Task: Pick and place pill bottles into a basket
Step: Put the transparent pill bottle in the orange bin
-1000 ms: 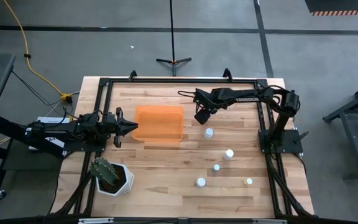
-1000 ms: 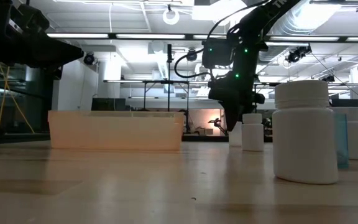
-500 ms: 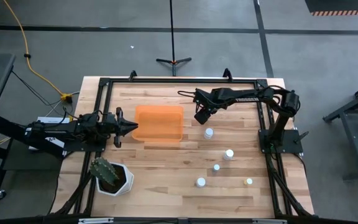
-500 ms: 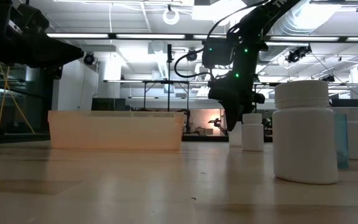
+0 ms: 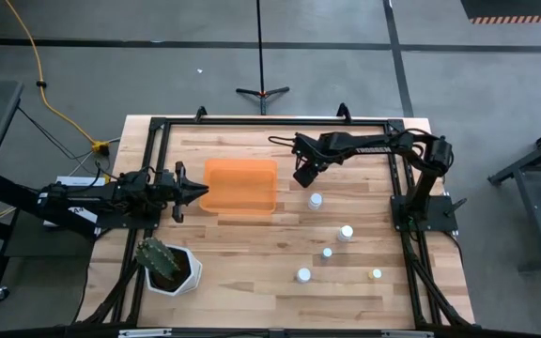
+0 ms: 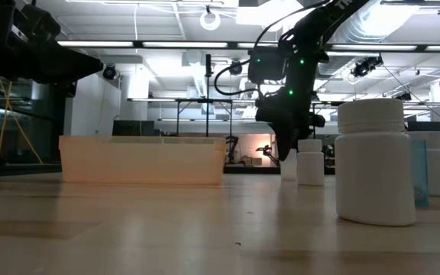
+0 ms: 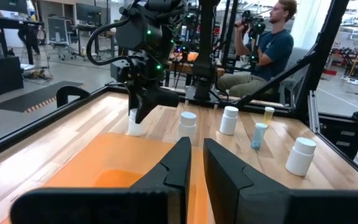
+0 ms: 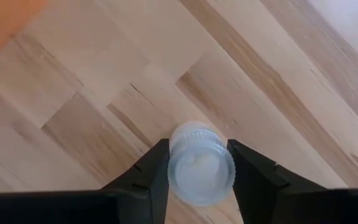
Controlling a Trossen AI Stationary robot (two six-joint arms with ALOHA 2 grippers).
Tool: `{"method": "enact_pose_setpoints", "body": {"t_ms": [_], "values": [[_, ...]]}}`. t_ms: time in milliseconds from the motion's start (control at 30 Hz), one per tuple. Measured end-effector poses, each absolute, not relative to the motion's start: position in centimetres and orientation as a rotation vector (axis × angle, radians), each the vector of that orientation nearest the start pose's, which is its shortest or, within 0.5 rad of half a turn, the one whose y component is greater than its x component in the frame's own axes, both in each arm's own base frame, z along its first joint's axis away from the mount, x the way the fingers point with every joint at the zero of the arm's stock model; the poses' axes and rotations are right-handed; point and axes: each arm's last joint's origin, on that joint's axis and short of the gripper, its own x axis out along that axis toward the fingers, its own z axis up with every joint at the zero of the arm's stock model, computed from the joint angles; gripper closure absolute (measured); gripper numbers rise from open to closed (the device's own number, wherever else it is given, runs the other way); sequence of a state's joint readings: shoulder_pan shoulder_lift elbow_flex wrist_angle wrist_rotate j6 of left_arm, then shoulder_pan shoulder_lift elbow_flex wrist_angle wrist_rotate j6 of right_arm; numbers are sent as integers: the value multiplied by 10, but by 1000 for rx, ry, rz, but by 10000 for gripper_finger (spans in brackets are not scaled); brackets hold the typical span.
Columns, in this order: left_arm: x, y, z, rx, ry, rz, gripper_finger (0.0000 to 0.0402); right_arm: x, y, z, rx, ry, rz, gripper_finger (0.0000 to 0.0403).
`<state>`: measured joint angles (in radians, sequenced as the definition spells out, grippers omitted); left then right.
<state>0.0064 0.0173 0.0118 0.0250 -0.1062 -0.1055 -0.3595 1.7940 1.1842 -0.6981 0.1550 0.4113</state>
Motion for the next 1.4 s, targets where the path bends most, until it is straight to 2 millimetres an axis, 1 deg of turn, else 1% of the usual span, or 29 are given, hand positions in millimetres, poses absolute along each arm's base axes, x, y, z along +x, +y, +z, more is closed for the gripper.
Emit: {"method": "enact_pose_setpoints", "body": {"t_ms": [100, 233, 333, 600, 767, 900, 1033, 1133, 1300, 1400], "values": [[98, 4, 169, -106, -25, 112, 323, 320, -125, 184, 489, 1188, -686, 269], [98, 4, 169, -106, -26, 112, 323, 327, -126, 200, 469, 1176, -662, 267], [98, 4, 169, -106, -26, 112, 323, 336, -125, 214, 453, 1130, -630, 268], [98, 4, 169, -106, -26, 112, 323, 364, -105, 260, 325, 983, -520, 267], [98, 4, 169, -106, -26, 112, 323, 379, -91, 274, 270, 873, -442, 268], [98, 4, 169, -106, -26, 112, 323, 387, -85, 278, 242, 793, -370, 268], [98, 4, 169, -106, -26, 112, 323, 394, -83, 278, 208, 750, -351, 268], [98, 4, 169, -106, -26, 112, 323, 401, -85, 269, 203, 740, -348, 268], [98, 4, 169, -106, -27, 117, 323, 410, -92, 249, 181, 791, -323, 268], [98, 4, 169, -106, -27, 120, 323, 416, -97, 245, 184, 813, -330, 268]]}}
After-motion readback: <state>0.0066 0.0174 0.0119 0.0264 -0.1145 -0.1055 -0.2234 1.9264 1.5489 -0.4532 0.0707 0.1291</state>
